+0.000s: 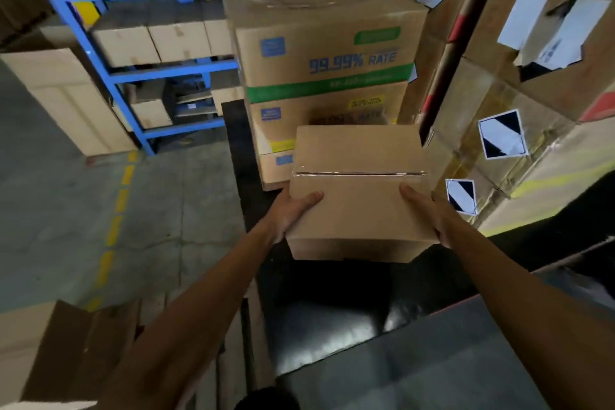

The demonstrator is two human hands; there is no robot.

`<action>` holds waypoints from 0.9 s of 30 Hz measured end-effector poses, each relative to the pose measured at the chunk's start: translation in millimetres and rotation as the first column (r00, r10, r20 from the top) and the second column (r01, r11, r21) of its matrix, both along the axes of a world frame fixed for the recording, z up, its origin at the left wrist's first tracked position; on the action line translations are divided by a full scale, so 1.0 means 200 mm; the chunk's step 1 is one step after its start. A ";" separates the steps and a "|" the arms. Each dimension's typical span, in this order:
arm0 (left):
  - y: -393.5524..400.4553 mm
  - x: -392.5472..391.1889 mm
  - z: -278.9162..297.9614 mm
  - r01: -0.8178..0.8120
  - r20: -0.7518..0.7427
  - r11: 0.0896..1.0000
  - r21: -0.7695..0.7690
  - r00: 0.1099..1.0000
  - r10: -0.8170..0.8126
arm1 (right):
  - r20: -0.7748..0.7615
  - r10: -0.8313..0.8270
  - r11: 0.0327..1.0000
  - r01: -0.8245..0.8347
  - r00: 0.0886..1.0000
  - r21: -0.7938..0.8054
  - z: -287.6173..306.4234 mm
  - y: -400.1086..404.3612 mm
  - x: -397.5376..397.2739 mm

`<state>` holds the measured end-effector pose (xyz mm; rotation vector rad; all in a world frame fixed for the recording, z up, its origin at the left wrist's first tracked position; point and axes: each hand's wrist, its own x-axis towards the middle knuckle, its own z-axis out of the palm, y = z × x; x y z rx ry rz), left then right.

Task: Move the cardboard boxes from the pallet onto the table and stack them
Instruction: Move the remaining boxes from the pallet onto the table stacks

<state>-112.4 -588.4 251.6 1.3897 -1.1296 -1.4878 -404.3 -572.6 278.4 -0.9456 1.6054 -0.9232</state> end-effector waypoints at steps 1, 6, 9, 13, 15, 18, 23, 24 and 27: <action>-0.02 -0.09 -0.05 -0.025 0.001 1.000 0.011 1.000 0.025 | -0.023 0.030 0.999 -0.031 0.999 -0.022 -0.06 -0.07 -0.08; -0.06 -0.45 -0.20 -0.184 0.034 0.980 0.074 0.983 0.182 | -0.023 0.125 0.991 -0.126 0.992 -0.041 -0.23 -0.29 -0.41; -0.07 -0.61 -0.24 -0.227 0.052 0.966 0.123 0.974 0.222 | -0.030 0.182 0.983 -0.182 0.983 0.015 -0.32 -0.42 -0.59; -0.09 -0.75 -0.28 -0.293 0.076 0.944 0.152 0.956 0.284 | -0.038 0.210 0.977 -0.208 0.977 0.042 -0.42 -0.53 -0.71; -0.10 -0.80 -0.30 -0.319 0.098 0.931 0.180 0.947 0.305 | -0.065 0.214 0.977 -0.213 0.975 0.021 -0.45 -0.56 -0.73; -0.13 -0.83 -0.34 -0.337 0.129 0.916 0.217 0.940 0.315 | -0.101 0.248 0.969 -0.248 0.964 0.011 -0.50 -0.60 -0.75; -0.17 -0.84 -0.37 -0.323 0.150 0.922 0.213 0.943 0.295 | -0.138 0.281 0.960 -0.280 0.950 0.022 -0.53 -0.63 -0.77; -0.17 -0.84 -0.37 -0.322 0.157 0.920 0.225 0.944 0.291 | -0.153 0.281 0.959 -0.281 0.947 0.024 -0.53 -0.62 -0.77; -0.14 -0.85 -0.37 -0.365 0.177 0.903 0.228 0.927 0.330 | -0.185 0.290 0.956 -0.291 0.939 0.024 -0.54 -0.63 -0.77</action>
